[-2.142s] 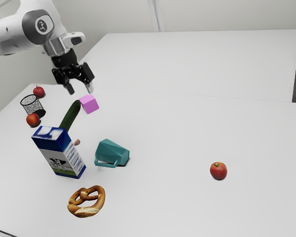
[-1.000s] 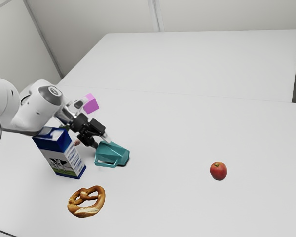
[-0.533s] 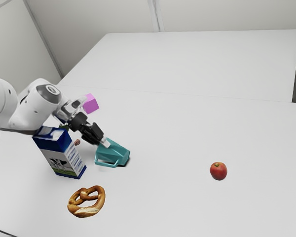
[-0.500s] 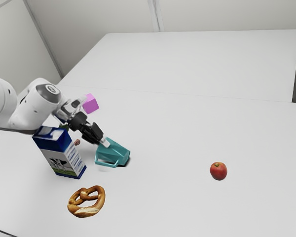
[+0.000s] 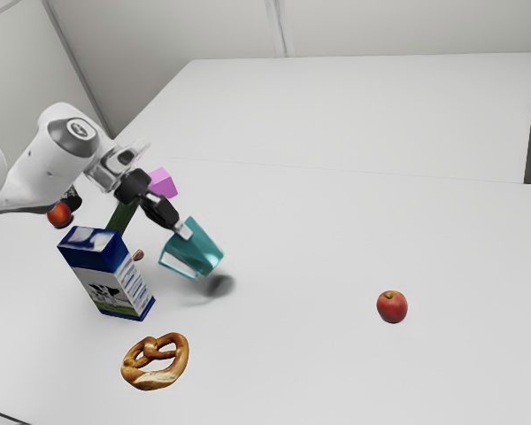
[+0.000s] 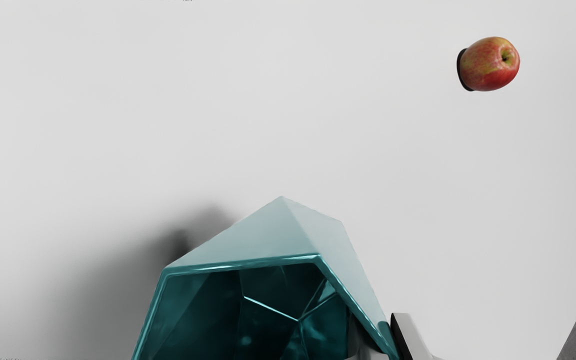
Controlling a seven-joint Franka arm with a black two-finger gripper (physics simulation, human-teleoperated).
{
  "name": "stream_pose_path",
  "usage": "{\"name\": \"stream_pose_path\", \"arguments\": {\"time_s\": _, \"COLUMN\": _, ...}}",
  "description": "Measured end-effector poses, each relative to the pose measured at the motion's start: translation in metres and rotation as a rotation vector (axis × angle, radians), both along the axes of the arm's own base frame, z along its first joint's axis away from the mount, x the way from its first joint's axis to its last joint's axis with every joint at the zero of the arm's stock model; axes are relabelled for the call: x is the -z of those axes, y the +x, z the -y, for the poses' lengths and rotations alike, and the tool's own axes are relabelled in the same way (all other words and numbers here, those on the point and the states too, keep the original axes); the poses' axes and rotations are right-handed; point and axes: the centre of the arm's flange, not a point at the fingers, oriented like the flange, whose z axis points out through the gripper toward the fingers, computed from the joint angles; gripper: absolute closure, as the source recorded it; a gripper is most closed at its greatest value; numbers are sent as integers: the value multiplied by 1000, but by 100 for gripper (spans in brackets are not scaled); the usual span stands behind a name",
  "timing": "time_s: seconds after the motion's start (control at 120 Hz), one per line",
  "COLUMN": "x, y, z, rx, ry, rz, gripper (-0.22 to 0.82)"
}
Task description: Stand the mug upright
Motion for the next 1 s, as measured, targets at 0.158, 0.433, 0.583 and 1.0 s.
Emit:
{"name": "stream_pose_path", "arguments": {"time_s": 0.158, "x": -27, "y": 12, "z": 23, "rx": 116, "ry": 212, "rz": 25, "gripper": 78}}
{"name": "stream_pose_path", "arguments": {"time_s": 0.433, "x": -28, "y": 25, "z": 63, "rx": 181, "ry": 599, "rz": 61, "gripper": 79}}
{"name": "stream_pose_path", "arguments": {"time_s": 0.583, "x": -3, "y": 20, "z": 59, "rx": 93, "ry": 681, "rz": 85, "gripper": 79}}
{"name": "stream_pose_path", "arguments": {"time_s": 1.0, "x": 34, "y": 13, "z": 76, "rx": -113, "ry": 712, "rz": 119, "gripper": 77}}
